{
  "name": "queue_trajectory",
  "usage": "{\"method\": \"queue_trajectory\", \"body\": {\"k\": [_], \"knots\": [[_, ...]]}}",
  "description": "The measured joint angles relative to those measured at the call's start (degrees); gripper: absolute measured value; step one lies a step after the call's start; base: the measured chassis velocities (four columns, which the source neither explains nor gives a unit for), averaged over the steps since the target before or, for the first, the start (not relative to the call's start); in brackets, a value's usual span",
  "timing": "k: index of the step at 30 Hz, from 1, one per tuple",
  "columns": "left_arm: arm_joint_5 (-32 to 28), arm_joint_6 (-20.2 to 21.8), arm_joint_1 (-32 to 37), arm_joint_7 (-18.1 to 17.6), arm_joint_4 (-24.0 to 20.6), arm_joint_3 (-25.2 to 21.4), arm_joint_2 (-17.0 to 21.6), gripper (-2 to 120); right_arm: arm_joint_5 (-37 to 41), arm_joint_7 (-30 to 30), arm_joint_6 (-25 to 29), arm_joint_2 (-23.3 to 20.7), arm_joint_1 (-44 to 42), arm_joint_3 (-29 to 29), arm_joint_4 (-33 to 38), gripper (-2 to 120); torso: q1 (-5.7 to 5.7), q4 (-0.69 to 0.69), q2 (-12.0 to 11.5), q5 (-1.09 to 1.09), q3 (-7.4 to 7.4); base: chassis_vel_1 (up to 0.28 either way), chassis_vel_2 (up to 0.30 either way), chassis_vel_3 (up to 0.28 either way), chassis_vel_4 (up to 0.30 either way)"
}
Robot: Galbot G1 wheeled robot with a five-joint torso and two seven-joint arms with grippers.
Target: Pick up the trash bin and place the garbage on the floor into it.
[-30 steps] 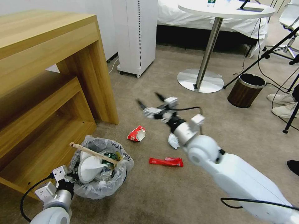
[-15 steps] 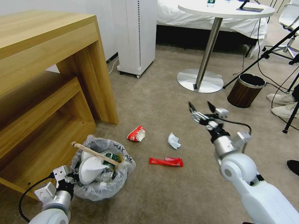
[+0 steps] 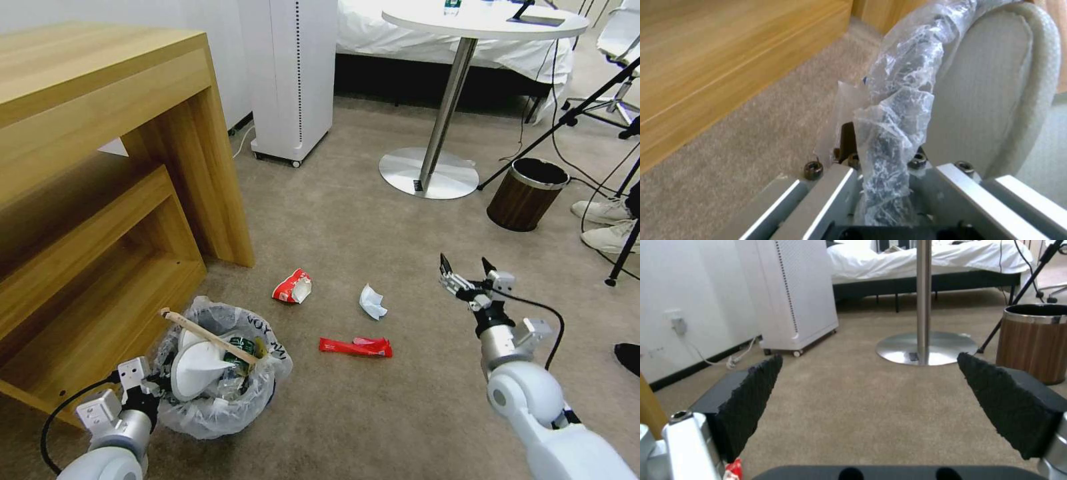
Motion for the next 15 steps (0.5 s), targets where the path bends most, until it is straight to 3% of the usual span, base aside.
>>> {"method": "queue_trajectory", "body": {"k": [15], "knots": [[-1.2,0.6,1.4,-0.1,-1.2,-0.9,1.7,0,-3.5,-1.2,1.5,2.4,-1.6,-1.7,-1.5,100,0.01,0.00,0.0,0.00,0.00,0.000,0.000,0.000,0.000]]}}
